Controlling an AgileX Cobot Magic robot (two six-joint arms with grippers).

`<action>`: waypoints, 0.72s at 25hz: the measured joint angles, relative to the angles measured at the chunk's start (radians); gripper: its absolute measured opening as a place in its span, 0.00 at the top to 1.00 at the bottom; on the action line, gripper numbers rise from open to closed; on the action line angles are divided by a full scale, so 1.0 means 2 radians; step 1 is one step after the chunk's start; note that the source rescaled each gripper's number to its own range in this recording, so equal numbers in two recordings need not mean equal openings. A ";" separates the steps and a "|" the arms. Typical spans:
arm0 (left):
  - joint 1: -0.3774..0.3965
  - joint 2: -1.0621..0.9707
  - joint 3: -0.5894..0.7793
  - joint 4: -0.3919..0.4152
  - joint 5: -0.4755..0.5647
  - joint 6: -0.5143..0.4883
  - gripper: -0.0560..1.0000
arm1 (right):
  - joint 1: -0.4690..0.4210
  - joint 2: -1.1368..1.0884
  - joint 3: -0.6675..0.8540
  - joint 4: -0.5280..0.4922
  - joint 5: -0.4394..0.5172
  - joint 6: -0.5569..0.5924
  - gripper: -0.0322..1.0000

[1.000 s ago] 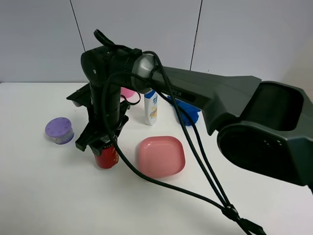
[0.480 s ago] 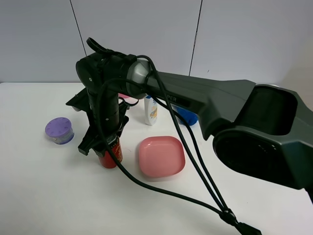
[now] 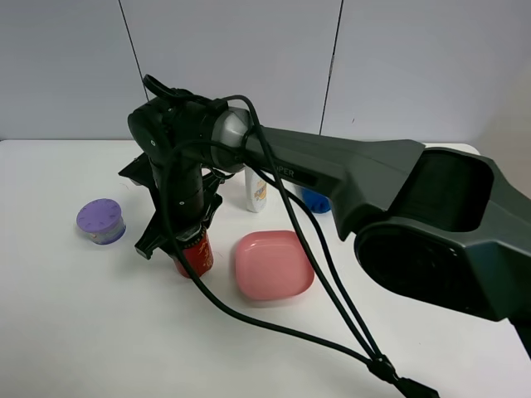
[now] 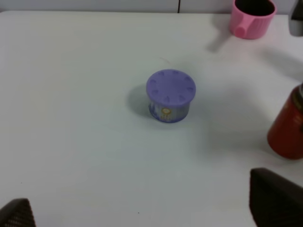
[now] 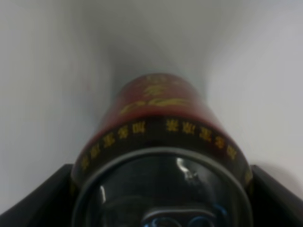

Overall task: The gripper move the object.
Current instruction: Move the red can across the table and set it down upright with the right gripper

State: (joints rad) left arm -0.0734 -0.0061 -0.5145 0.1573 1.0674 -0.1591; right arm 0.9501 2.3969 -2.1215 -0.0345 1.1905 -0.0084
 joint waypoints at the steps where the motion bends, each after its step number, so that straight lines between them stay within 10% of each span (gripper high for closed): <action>1: 0.000 0.000 0.000 0.000 0.000 0.000 0.00 | 0.000 0.001 0.000 -0.003 -0.010 0.010 0.97; 18: 0.000 0.000 0.000 0.000 0.000 0.000 0.00 | -0.011 0.003 0.000 -0.039 -0.048 0.084 0.97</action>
State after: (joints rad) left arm -0.0734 -0.0061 -0.5145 0.1582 1.0674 -0.1591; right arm 0.9275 2.4031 -2.1224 -0.1128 1.0955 0.1603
